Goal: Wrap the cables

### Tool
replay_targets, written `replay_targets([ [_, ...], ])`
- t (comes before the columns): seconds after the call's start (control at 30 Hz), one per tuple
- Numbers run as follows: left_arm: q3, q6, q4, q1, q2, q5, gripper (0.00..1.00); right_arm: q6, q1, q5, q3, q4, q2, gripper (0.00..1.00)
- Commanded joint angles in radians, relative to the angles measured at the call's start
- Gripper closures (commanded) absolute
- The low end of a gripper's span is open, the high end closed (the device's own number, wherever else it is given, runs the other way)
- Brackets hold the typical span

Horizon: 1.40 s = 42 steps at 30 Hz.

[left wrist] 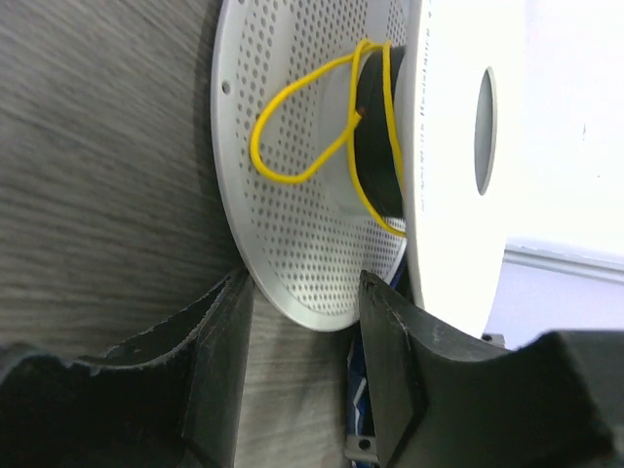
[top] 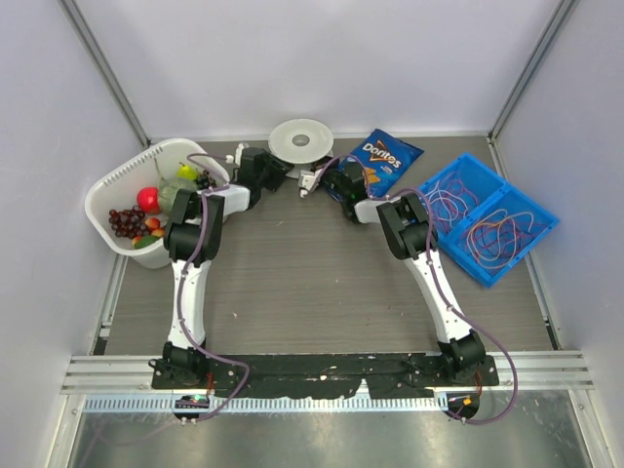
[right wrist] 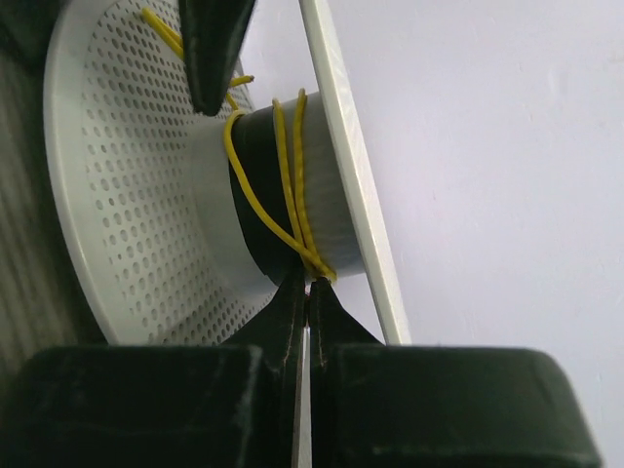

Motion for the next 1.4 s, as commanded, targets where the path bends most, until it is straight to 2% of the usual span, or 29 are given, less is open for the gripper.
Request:
replay_targets([
  [0.0,-0.049,-0.021,-0.008,0.003,-0.103,0.04,0.49,-0.071,0.004,-0.041,-0.03,0.089,-0.014,0.99],
  [0.43,-0.148,0.014,0.032,-0.016,-0.189,0.054,0.43,-0.1,0.004,-0.081,-0.104,0.24,0.0,0.99],
  [0.6,-0.147,0.017,0.039,-0.017,-0.198,0.049,0.41,-0.111,0.004,-0.09,-0.148,0.244,-0.029,0.83],
  [0.87,-0.151,0.017,0.043,-0.017,-0.216,0.039,0.4,-0.129,0.003,-0.105,-0.197,0.242,-0.063,0.71],
  [1.37,-0.125,0.036,0.052,-0.016,-0.204,0.029,0.4,-0.131,0.003,-0.168,-0.345,0.342,-0.135,0.69],
])
